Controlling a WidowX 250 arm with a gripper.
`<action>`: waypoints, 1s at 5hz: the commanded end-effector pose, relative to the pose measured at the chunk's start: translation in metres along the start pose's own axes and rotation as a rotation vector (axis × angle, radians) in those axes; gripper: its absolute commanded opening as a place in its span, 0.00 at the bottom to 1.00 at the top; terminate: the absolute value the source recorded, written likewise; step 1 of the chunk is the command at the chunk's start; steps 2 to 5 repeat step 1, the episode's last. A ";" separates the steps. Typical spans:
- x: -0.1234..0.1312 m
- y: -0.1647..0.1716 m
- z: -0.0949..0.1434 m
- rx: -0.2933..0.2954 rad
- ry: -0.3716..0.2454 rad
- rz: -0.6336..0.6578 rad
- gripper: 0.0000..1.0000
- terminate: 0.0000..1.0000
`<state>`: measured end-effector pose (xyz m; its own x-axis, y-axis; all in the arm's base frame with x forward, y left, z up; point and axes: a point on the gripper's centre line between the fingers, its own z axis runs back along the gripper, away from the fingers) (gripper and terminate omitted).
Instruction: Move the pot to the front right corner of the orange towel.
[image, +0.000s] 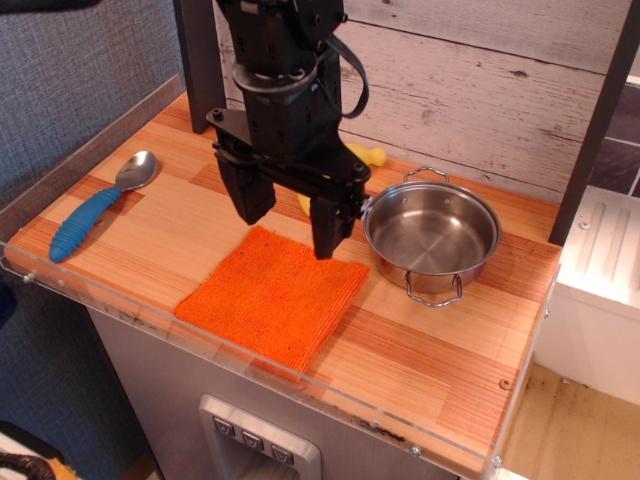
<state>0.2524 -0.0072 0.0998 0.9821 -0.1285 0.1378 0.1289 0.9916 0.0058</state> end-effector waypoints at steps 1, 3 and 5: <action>-0.008 0.000 0.009 0.009 -0.032 0.000 1.00 1.00; -0.008 0.000 0.009 0.009 -0.032 0.000 1.00 1.00; -0.008 0.000 0.009 0.009 -0.032 0.000 1.00 1.00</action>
